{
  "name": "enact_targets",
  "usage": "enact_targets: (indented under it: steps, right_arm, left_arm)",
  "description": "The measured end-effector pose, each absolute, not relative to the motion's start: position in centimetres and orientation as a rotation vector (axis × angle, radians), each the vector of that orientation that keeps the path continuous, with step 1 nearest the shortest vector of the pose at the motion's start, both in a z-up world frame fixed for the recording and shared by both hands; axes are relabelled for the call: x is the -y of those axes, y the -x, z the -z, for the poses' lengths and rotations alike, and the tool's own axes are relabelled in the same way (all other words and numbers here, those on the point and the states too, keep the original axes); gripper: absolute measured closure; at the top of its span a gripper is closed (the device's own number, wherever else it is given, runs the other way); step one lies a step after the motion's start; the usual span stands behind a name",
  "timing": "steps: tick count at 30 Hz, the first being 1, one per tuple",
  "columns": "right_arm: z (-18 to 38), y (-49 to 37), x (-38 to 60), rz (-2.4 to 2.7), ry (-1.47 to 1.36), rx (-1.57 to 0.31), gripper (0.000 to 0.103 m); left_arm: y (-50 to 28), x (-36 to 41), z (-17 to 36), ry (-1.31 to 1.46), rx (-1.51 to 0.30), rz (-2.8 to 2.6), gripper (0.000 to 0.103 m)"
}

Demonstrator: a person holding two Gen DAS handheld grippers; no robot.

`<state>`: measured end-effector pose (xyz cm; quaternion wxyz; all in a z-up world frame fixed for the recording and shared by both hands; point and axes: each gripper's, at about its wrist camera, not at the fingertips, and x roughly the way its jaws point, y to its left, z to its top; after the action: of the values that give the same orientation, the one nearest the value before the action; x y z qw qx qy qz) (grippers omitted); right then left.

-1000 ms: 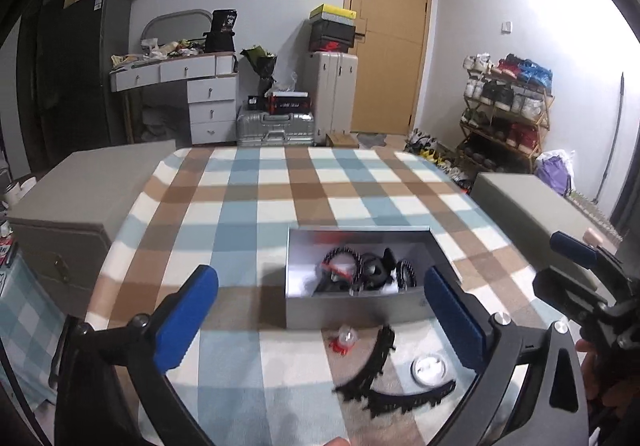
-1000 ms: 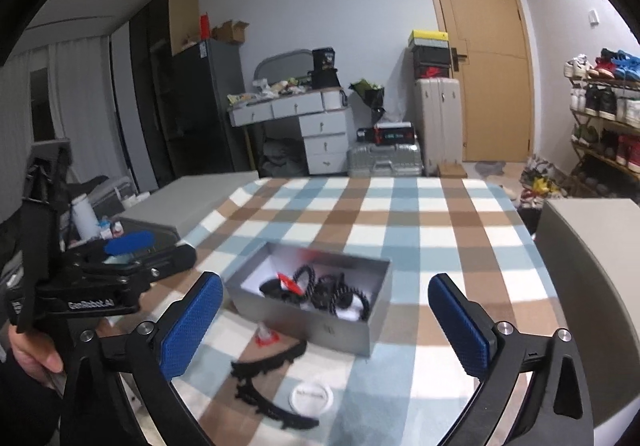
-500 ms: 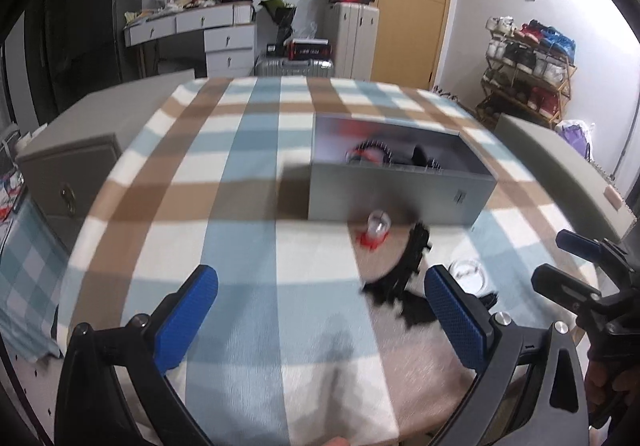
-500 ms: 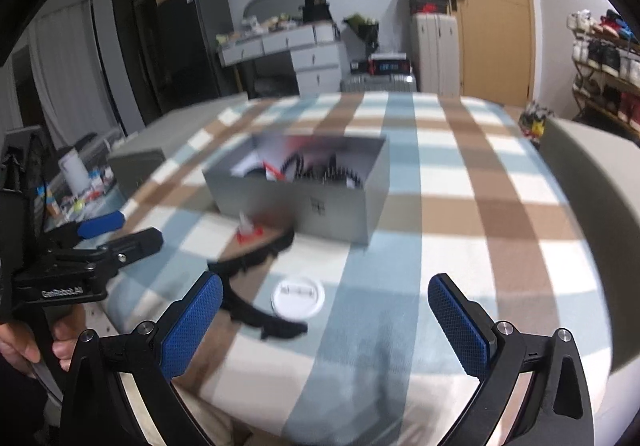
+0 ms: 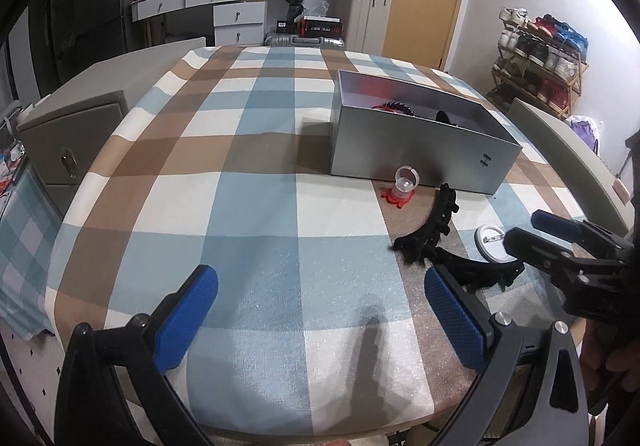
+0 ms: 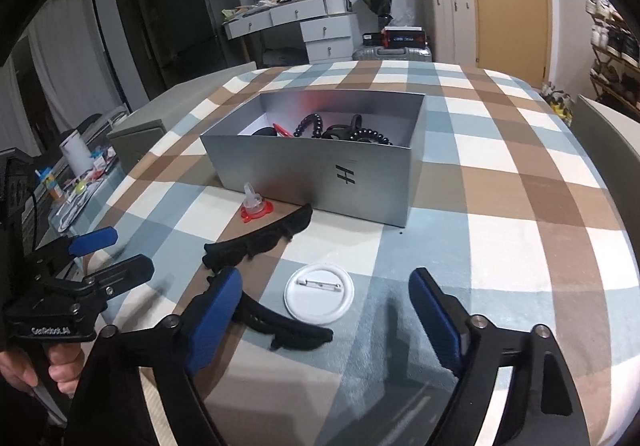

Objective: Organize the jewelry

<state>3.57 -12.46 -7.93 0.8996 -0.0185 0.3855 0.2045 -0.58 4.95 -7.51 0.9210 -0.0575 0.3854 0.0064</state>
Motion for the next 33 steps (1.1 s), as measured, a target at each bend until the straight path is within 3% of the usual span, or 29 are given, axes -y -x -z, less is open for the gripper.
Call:
enact_targets:
  steps: [19,21,33]
  right_arm:
    - [9.2,-4.5,10.7,-0.327,0.123,-0.847,0.052]
    - [9.2,-4.5,10.7,-0.322,0.132,-0.844,0.059]
    - [9.1,-4.6,10.7,-0.349,0.136,-0.86,0.065]
  left_arm:
    - [1.0,-5.6,7.7,0.122,-0.804,-0.026,0.002]
    - [0.9,-5.6,7.7,0.121,-0.81,-0.027,0.002]
    - [0.2,-4.8,7.3,0.091,-0.824,-0.018,0.002]
